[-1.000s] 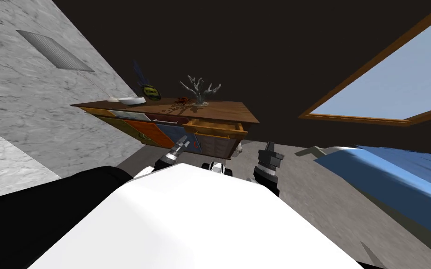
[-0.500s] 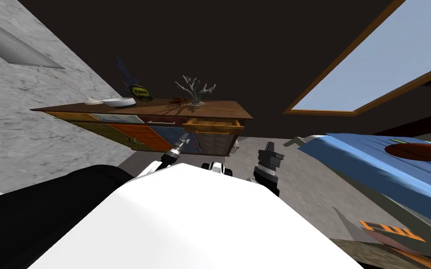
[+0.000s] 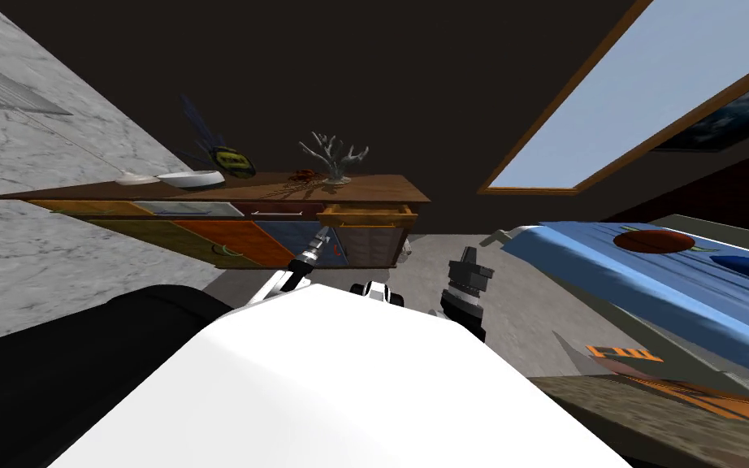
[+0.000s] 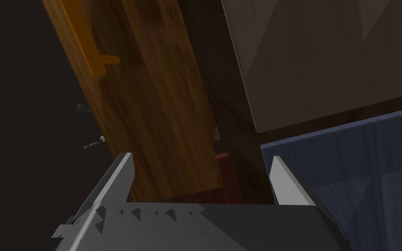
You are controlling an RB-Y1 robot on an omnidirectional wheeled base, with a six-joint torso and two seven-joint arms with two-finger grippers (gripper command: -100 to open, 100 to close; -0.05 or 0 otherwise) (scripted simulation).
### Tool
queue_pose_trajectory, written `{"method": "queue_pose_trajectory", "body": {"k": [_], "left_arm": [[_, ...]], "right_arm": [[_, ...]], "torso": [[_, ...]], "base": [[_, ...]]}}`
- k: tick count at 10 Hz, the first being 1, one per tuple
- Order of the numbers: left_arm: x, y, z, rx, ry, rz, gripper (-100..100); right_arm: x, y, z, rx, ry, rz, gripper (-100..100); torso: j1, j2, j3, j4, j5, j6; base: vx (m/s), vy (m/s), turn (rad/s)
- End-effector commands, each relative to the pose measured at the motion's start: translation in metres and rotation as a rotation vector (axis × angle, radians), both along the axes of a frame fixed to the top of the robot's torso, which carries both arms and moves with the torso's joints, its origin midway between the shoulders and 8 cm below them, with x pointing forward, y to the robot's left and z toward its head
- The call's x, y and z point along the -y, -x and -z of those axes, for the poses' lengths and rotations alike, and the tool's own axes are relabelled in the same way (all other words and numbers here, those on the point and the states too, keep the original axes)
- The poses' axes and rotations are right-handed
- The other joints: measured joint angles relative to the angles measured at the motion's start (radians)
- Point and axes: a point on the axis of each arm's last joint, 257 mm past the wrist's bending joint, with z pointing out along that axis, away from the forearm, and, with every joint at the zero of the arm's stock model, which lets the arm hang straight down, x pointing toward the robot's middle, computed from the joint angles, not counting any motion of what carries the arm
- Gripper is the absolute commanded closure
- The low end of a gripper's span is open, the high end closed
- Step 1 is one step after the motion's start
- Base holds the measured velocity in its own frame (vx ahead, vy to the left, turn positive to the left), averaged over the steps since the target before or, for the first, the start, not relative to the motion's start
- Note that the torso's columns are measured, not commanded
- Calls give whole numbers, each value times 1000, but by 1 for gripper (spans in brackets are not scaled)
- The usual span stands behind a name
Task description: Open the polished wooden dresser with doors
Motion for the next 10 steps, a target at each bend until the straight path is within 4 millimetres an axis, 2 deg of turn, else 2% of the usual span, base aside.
{"method": "queue_pose_trajectory", "body": {"k": [1, 4, 5, 6, 7, 9, 10], "left_arm": [[-15, -21, 1, 1, 16, -79, -100], [-17, -31, -9, 15, -45, -100, -100], [-33, -41, 5, -6, 17, -170, -100], [-36, -47, 5, -2, 37, -196, -100], [-39, -54, -4, 10, 19, -216, -100], [-41, -65, -20, 36, -28, -241, -100], [-41, -64, -21, 36, -40, -243, -100]], "right_arm": [[0, 0, 0, 0, 0, 0, 0], [0, 0, 0, -1, 0, 0, 0], [0, 0, 0, -1, 0, 0, 0], [0, 0, 0, 0, 0, 0, 0], [0, 0, 0, 0, 0, 0, 0], [0, 0, 0, -1, 0, 0, 0], [0, 0, 0, -1, 0, 0, 0]], "torso": [[2, 4, 4, 2, 1, -1], [-9, -17, -10, -4, -3, -2], [-8, -13, -8, -3, -2, -1], [-3, 1, 1, 0, -1, 0], [0, 5, 5, 2, 0, -1], [-7, -13, -7, -3, -2, -2], [-8, -17, -10, -4, -2, -2]], "base": [[-134, 78, -317], [11, 6, -16], [-179, 52, -309], [-259, 113, -469], [-161, 69, -374], [-26, 6, 0], [33, -9, 20]]}}
